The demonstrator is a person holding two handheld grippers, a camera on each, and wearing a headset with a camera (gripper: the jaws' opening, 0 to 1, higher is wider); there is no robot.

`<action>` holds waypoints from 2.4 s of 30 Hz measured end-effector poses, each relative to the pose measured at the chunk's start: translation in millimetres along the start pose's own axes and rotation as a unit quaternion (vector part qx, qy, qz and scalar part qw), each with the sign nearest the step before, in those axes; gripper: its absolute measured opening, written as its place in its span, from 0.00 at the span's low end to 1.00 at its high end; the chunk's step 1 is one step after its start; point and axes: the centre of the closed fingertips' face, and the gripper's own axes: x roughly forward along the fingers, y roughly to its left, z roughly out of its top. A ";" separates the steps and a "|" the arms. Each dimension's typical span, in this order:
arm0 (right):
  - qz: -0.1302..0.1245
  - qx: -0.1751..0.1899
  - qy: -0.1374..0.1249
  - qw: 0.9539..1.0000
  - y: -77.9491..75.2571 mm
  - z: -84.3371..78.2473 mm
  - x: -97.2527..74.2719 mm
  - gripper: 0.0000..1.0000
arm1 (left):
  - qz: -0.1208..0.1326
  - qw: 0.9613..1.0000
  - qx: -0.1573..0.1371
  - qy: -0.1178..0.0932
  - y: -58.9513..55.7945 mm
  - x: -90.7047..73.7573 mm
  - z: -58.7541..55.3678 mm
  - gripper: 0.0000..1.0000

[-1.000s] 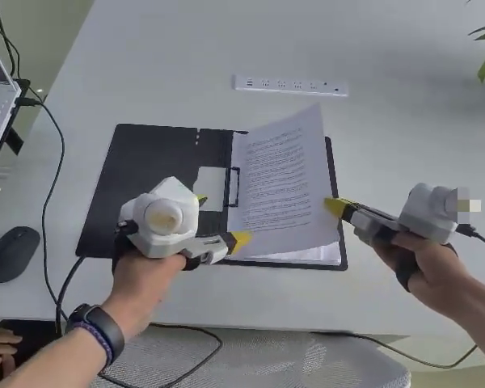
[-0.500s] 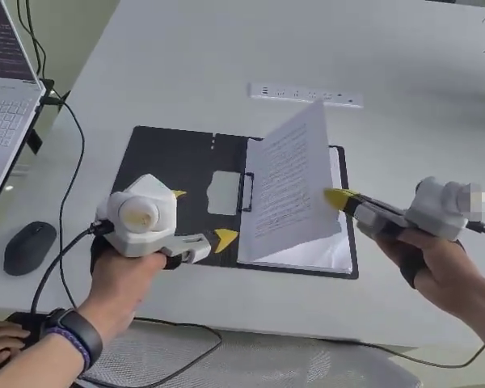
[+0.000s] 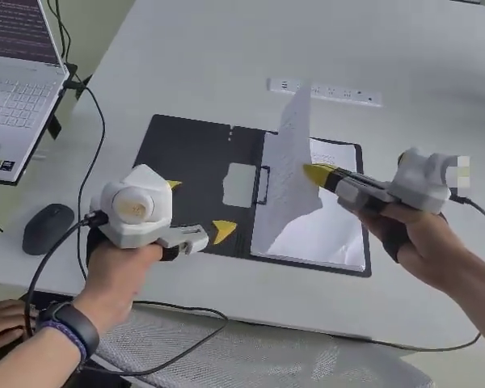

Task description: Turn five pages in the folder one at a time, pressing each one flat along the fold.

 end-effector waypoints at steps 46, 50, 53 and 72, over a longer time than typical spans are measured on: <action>0.064 0.069 0.100 0.991 31.0 -88.7 152.2 0.00 | 0.033 0.998 -0.043 0.002 18.2 -45.6 -16.7 0.71; 0.064 0.073 0.109 0.989 27.2 -94.5 160.5 0.00 | 0.034 0.998 -0.045 0.005 21.1 -44.5 -19.8 0.71; 0.064 0.077 0.115 0.988 24.3 -98.2 165.2 0.00 | 0.034 0.998 -0.044 0.006 25.2 -42.8 -20.7 0.71; 0.045 0.104 0.160 0.980 6.7 -134.0 185.0 0.00 | 0.035 0.998 -0.052 0.010 32.7 -32.6 -24.1 0.70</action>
